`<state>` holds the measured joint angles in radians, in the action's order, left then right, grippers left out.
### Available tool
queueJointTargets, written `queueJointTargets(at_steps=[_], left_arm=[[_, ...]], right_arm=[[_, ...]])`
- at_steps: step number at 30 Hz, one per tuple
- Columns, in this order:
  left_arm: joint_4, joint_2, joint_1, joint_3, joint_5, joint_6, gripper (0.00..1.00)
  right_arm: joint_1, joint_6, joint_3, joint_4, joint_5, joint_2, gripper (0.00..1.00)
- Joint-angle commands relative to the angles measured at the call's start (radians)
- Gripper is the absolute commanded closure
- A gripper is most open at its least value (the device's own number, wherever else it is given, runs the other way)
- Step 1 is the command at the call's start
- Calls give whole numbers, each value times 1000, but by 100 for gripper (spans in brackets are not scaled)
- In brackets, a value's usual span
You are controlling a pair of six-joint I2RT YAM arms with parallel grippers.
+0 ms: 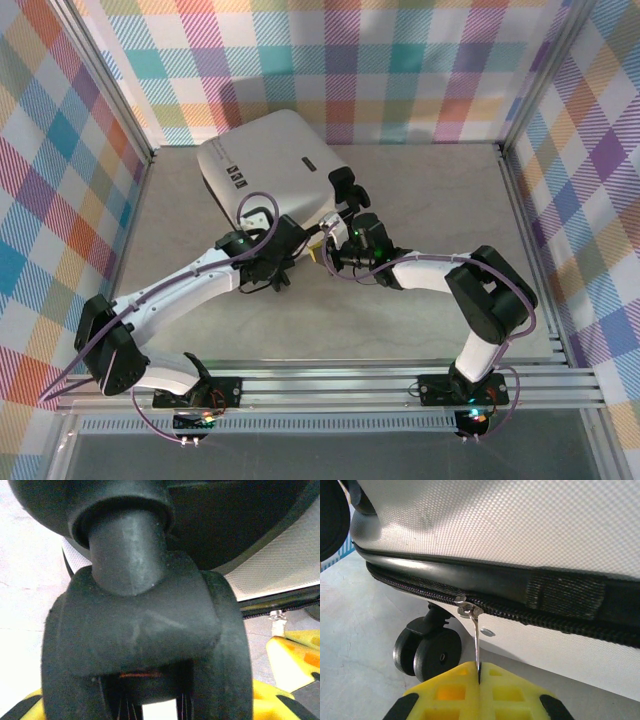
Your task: Pack the luggage
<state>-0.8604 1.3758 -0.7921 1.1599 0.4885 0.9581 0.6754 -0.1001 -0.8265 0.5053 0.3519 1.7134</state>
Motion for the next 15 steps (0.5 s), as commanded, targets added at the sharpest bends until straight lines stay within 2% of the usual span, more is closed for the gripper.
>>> queueJointTargets(at_steps=[1,15], left_arm=[[-80,-62,17,-3,92,-75,85],[-72,-158,125,-61,121,-178,86]], right_arm=[[-20,-29,-19,-39,-64,-2,100],[-120,-36,18,-135,-152,-44,100]])
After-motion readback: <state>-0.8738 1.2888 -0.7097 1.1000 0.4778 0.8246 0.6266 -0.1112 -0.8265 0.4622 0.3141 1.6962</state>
